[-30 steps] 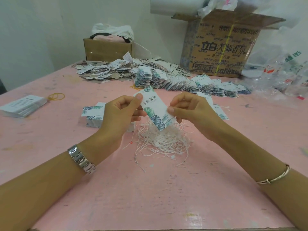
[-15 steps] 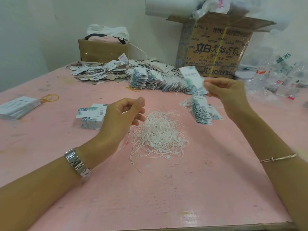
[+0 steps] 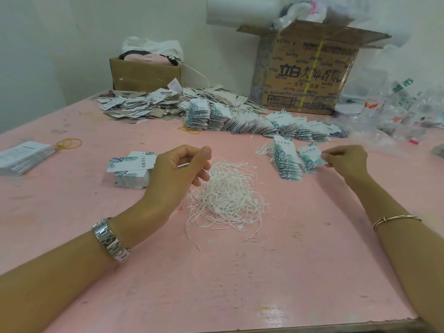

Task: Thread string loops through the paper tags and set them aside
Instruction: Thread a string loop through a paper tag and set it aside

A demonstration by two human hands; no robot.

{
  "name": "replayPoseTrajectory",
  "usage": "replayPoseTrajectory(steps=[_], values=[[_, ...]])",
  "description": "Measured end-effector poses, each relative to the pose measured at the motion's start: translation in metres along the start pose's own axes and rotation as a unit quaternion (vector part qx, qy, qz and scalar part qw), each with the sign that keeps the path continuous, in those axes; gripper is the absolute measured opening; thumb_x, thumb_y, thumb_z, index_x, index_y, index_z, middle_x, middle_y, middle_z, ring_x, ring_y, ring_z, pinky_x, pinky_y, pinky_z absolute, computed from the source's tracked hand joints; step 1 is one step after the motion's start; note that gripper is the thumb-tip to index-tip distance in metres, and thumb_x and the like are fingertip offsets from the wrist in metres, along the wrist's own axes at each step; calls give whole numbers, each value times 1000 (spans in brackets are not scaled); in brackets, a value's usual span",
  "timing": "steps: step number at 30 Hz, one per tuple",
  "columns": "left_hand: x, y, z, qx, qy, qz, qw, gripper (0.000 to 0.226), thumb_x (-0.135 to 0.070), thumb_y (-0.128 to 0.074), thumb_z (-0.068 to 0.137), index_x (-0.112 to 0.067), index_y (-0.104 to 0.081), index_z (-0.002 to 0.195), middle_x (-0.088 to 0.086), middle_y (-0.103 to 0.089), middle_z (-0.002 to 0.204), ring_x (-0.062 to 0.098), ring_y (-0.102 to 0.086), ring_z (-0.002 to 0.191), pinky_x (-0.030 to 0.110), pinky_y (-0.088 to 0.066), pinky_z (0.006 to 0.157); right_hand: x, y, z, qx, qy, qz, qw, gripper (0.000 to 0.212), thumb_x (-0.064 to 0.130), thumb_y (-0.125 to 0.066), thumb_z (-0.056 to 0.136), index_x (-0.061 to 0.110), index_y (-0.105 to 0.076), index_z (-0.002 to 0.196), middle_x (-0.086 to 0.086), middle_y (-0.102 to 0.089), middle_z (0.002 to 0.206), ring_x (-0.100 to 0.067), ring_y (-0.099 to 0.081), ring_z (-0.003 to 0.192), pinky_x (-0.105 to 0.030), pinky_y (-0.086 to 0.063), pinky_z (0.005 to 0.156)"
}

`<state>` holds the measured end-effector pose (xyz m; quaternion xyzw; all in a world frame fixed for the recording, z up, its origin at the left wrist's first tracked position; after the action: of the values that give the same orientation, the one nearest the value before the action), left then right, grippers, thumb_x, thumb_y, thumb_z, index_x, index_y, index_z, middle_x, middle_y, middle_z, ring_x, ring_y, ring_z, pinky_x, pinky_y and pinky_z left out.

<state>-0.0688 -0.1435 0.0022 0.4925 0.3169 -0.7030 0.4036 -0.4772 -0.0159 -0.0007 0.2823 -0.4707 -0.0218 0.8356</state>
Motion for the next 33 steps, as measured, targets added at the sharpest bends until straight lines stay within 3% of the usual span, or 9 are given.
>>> replayPoseTrajectory(steps=[3,6,10,15,20,24,26,29,33], values=[[1,-1,0,12,-2,2,1000,34,-43,-65,79,-9,-69,87,-7,-67,65,5,-60,55,15,-47,52,-1,-9,-4,21,7,-14,1000,14,2,-74,83,-2,-75,97,-17,-71,84,7,-56,42,-7,-49,58],[3,-1,1,19,-6,7,1000,33,-44,-65,79,-12,-69,85,-6,-68,66,6,-61,56,16,-47,52,4,-14,-8,30,25,-35,999,15,3,-74,83,-3,-75,97,-11,-69,83,9,-57,47,-2,-45,54],[6,-1,1,26,-12,18,999,33,-46,-66,78,-14,-70,85,-6,-68,67,7,-62,58,16,-48,52,15,-18,-12,48,64,-91,993,12,4,-73,84,-3,-76,93,-11,-70,83,-4,-55,59,1,-38,53],[6,-2,1,40,-27,32,998,29,-43,-66,82,-15,-72,84,-5,-69,68,6,-60,58,15,-45,51,17,-24,-15,69,85,-142,984,7,1,-72,84,-3,-77,86,-18,-74,87,-17,-59,76,-22,-40,73],[3,-2,0,50,-50,83,994,26,-46,-67,81,-23,-75,87,-8,-70,72,2,-56,60,11,-43,56,31,-25,-18,42,114,-172,978,15,-2,-62,84,-9,-73,77,-24,-72,82,-35,-67,83,-31,-46,70],[1,-3,-2,57,-77,175,980,7,-35,-71,87,-29,-74,84,-15,-68,75,0,-54,63,11,-42,60,83,-30,-41,20,192,-129,973,14,11,-64,90,4,-76,85,-9,-72,80,-11,-58,66,-21,-42,68],[1,-5,-4,62,-81,181,978,5,-33,-72,88,-31,-74,84,-13,-67,78,4,-53,66,14,-42,61,115,-39,-62,67,242,-74,965,13,15,-66,92,7,-76,90,-3,-70,77,-7,-56,63,-11,-40,59],[1,-7,-6,66,-90,180,977,3,-33,-72,87,-32,-73,85,-10,-66,82,13,-52,69,21,-44,64,148,-64,-107,239,286,5,928,19,23,-63,95,10,-75,91,-4,-70,76,0,-54,53,-9,-39,46],[0,-7,-7,68,-102,193,973,0,-33,-72,87,-33,-72,87,-8,-66,86,14,-52,69,22,-44,64,162,-90,-151,356,316,9,879,28,37,-64,92,13,-75,86,7,-67,73,0,-51,58,-9,-36,54]])
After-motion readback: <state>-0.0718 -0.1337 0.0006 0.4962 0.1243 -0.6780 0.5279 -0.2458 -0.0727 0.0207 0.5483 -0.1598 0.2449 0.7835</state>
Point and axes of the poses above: each hand's wrist, its own z-axis towards the middle knuckle, its own y-axis out of the back of the hand, x = y × z, the point moved 6 cm from there along z, towards the middle knuckle
